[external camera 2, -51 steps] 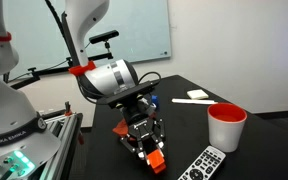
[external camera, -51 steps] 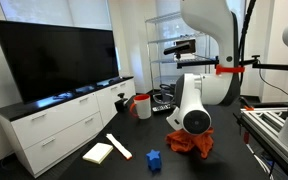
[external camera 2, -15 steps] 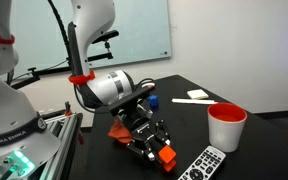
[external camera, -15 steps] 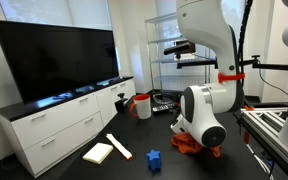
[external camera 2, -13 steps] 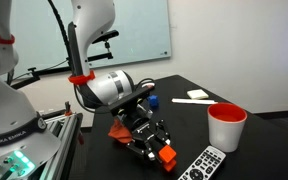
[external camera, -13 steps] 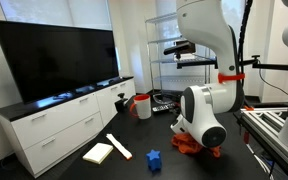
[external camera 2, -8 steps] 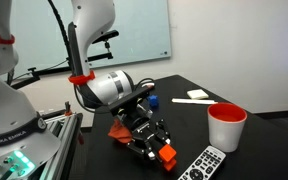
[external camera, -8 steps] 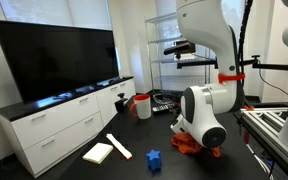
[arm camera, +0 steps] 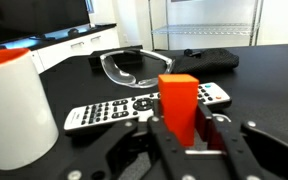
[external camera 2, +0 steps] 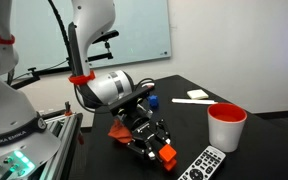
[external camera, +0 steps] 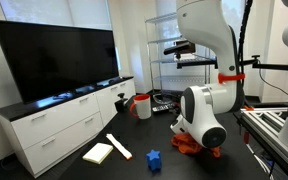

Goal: Put the orange block upright

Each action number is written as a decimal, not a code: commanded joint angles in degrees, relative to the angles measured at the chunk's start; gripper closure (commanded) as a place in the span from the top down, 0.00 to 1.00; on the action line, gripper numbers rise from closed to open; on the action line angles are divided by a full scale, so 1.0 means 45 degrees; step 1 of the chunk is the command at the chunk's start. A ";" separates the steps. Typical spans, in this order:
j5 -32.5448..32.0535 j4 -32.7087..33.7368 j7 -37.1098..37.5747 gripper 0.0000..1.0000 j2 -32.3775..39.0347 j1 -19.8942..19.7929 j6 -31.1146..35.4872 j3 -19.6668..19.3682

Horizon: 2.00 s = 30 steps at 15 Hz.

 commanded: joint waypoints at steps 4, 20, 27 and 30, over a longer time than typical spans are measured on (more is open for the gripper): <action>0.0070 0.0065 0.0020 0.09 0.0064 -0.0148 -0.0184 0.0173; 0.0484 0.0131 0.0174 0.81 0.0073 -0.0175 -0.0128 0.0255; 0.0483 -0.0174 0.0336 1.00 -0.0424 -0.0284 0.0332 0.0408; 0.0153 -0.1283 0.0083 1.00 -0.2267 -0.0558 0.2163 0.0679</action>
